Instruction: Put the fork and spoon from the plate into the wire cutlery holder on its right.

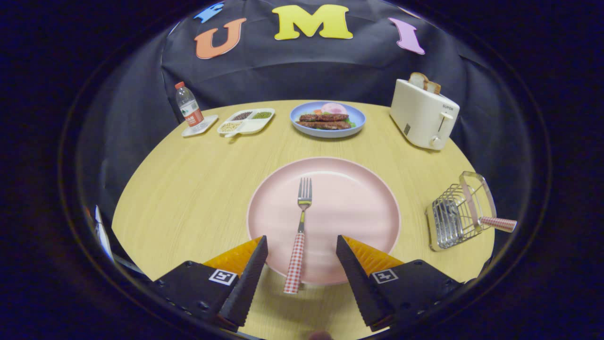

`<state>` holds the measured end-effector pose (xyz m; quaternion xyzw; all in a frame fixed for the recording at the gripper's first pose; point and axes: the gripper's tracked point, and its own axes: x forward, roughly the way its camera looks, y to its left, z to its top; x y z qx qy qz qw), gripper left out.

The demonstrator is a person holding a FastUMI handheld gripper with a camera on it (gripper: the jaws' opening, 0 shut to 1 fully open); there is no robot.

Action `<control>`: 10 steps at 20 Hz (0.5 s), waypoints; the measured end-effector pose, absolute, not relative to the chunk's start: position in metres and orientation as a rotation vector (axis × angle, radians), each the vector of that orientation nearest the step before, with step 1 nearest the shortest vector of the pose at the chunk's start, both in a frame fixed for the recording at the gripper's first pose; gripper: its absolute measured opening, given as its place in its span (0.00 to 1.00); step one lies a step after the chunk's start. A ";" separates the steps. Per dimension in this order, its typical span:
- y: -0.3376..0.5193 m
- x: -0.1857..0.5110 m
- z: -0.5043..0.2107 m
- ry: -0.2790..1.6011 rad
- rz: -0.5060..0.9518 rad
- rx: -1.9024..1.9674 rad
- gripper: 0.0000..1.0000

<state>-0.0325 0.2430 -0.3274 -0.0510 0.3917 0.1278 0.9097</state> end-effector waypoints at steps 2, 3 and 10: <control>0.241 -0.030 -0.337 0.835 0.245 -0.105 0.72; 0.241 -0.030 -0.338 0.839 0.240 -0.096 0.65; 0.237 -0.025 -0.344 0.893 0.228 -0.099 0.07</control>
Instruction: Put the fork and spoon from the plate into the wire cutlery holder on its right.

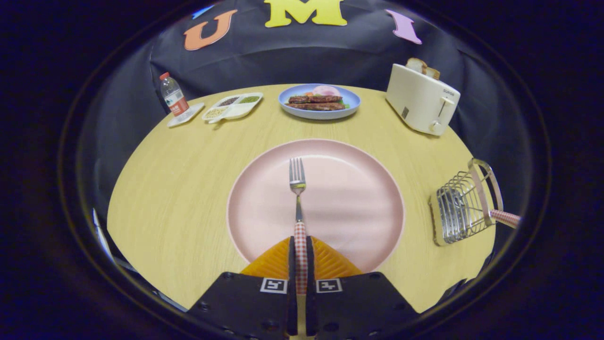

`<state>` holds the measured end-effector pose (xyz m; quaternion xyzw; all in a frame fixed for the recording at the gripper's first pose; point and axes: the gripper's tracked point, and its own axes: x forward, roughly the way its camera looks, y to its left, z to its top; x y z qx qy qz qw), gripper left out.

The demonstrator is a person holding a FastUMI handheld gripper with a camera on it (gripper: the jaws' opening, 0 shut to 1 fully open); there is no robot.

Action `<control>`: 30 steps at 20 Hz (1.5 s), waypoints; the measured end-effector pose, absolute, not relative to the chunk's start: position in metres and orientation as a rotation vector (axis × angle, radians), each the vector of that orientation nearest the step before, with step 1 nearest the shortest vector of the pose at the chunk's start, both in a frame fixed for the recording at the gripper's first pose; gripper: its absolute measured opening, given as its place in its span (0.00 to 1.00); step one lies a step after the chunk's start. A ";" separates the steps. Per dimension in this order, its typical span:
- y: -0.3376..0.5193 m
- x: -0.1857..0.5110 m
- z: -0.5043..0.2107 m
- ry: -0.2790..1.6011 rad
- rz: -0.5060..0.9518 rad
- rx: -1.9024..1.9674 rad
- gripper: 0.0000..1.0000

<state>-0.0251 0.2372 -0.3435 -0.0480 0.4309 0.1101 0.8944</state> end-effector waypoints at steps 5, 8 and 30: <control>0.227 -0.026 -0.332 0.912 0.226 -0.088 0.01; 0.222 -0.031 -0.312 0.932 0.243 -0.060 0.01; 0.020 -0.040 -0.162 1.243 0.094 0.102 0.01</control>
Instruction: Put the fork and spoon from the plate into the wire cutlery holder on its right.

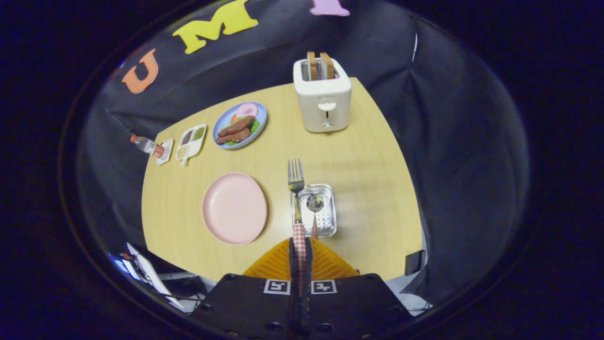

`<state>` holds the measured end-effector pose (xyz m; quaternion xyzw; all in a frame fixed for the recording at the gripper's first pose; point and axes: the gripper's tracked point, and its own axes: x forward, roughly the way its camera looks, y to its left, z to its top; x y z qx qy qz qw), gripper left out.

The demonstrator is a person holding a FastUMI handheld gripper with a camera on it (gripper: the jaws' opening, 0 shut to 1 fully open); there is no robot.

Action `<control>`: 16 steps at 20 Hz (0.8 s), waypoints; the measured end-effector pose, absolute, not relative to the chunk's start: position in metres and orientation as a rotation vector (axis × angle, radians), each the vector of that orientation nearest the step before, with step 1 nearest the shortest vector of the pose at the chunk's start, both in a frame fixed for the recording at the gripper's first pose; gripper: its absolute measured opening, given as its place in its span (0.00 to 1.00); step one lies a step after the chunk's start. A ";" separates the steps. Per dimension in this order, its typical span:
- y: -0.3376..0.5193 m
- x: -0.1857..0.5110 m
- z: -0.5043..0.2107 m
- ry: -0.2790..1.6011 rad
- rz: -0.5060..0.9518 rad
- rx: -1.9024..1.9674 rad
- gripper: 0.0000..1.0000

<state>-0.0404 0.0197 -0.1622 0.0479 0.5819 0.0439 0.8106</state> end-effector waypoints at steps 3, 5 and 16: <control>0.008 -0.048 -0.171 1.337 0.072 0.071 0.01; 0.007 -0.049 -0.175 1.407 0.071 0.057 0.01; 0.020 -0.037 -0.197 1.613 -0.017 0.115 0.01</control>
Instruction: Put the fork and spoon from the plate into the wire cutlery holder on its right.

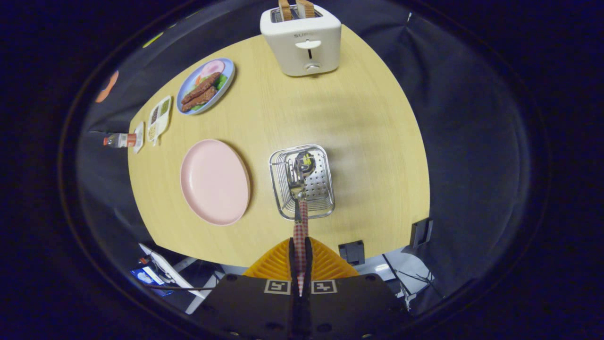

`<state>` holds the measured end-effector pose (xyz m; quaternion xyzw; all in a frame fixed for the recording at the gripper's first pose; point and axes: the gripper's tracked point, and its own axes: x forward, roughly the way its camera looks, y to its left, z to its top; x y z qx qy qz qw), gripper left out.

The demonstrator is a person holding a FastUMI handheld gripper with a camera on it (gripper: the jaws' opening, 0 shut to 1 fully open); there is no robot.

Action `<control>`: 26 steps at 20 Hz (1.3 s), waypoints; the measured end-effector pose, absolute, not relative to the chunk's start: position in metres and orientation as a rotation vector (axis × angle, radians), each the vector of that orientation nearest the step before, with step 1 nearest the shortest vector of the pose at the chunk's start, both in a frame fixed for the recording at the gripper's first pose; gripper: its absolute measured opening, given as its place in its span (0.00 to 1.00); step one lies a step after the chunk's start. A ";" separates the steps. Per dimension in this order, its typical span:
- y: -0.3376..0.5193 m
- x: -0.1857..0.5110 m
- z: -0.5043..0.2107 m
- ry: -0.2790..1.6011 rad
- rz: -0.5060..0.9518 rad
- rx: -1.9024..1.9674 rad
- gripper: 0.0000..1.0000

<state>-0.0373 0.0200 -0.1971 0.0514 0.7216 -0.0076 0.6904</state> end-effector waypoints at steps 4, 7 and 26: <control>0.018 -0.035 -0.201 1.652 -0.049 0.083 0.03; 0.021 -0.034 -0.203 1.673 -0.044 0.070 0.06; 0.077 0.038 -0.140 1.205 0.159 0.089 0.85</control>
